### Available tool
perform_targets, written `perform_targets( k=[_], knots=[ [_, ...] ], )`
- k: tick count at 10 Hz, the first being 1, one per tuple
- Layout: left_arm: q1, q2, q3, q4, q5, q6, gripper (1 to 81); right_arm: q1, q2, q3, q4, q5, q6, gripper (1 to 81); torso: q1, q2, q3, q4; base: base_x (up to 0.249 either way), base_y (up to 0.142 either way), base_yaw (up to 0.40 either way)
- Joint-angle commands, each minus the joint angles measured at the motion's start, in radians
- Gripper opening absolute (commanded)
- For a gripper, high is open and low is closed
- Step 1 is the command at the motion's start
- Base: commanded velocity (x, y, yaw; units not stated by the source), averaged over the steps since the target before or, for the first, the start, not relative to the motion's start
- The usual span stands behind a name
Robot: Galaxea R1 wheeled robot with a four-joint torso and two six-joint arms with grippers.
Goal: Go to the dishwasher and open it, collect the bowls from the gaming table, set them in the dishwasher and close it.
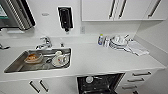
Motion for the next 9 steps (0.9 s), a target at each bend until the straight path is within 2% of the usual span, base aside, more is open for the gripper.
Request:
perform_targets(
  k=[1,2,4,6,9],
  knots=[
    [0.006,-0.01,0.0,0.01,0.046,0.008,81.1,0.125,-0.029,0.096,0.01,-0.053,0.009,81.1,0.062,-0.096,0.0,0.0,0.0,0.0,0.0],
    [0.006,-0.016,0.0,0.009,0.046,0.006,81.1,0.15,-0.029,0.115,0.011,-0.053,0.016,81.1,0.021,-0.033,0.0,0.0,0.0,0.0,0.0],
    [0.015,-0.025,0.0,0.01,0.044,0.006,81.1,0.202,-0.017,0.116,0.011,-0.024,0.058,81.1,0.042,-0.066,0.0,0.0,0.0,0.0,0.0],
    [0.031,-0.036,0.0,0.012,0.044,0.008,81.1,0.25,0.005,0.112,0.013,0.072,0.084,81.1,0.047,-0.073,0.0,0.0,0.0,0.0,0.0],
    [0.038,-0.048,0.001,0.012,0.042,0.008,81.1,0.368,0.016,0.102,0.014,0.077,0.174,81.1,0.047,-0.073,0.0,0.0,0.0,0.0,0.0]
  ],
)
